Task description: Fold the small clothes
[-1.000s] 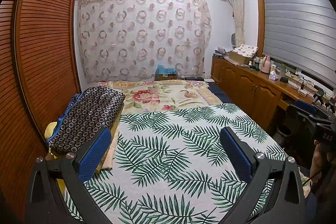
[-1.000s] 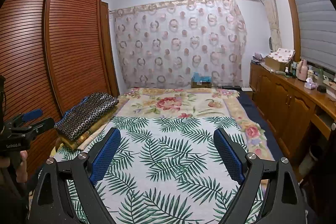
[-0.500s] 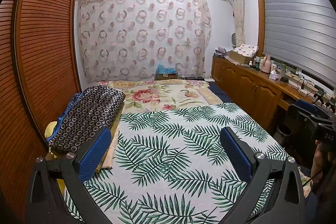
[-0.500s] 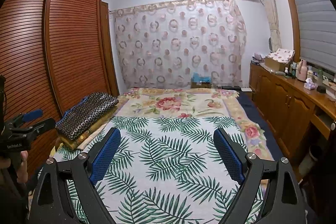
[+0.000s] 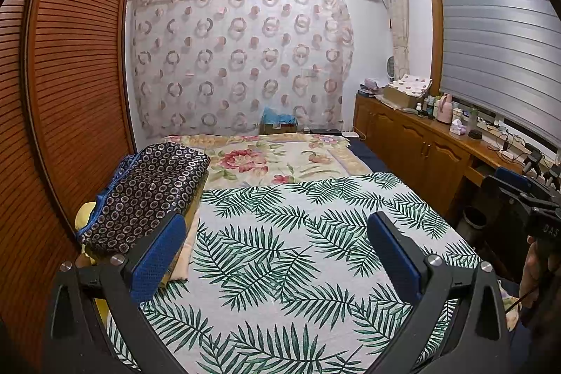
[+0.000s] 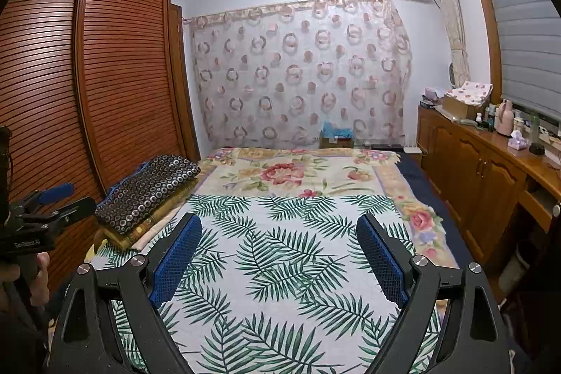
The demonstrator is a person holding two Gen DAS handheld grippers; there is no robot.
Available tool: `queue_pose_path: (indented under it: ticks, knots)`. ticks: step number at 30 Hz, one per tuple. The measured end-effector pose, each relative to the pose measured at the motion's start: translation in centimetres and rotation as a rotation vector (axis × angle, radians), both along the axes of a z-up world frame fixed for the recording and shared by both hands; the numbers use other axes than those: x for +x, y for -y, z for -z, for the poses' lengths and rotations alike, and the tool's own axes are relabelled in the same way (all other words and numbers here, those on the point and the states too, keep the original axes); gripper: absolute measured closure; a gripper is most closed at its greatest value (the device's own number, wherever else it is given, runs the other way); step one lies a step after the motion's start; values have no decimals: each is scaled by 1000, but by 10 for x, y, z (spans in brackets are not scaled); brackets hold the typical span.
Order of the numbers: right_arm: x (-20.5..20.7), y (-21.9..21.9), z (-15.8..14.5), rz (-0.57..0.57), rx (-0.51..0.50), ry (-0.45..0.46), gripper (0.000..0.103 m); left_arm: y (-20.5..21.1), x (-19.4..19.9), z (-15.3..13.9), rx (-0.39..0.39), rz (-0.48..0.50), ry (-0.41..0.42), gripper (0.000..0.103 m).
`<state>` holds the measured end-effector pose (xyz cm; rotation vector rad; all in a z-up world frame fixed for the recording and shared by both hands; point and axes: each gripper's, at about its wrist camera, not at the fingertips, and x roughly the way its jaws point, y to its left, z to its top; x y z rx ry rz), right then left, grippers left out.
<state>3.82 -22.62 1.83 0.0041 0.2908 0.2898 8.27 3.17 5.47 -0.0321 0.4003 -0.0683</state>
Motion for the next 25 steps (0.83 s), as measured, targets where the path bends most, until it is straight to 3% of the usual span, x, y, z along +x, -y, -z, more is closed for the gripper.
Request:
queue_pose_path:
  ticks: [25]
  knots:
    - [1,2,0,-4,0,-2,12,1,0,0,0,0,2,0]
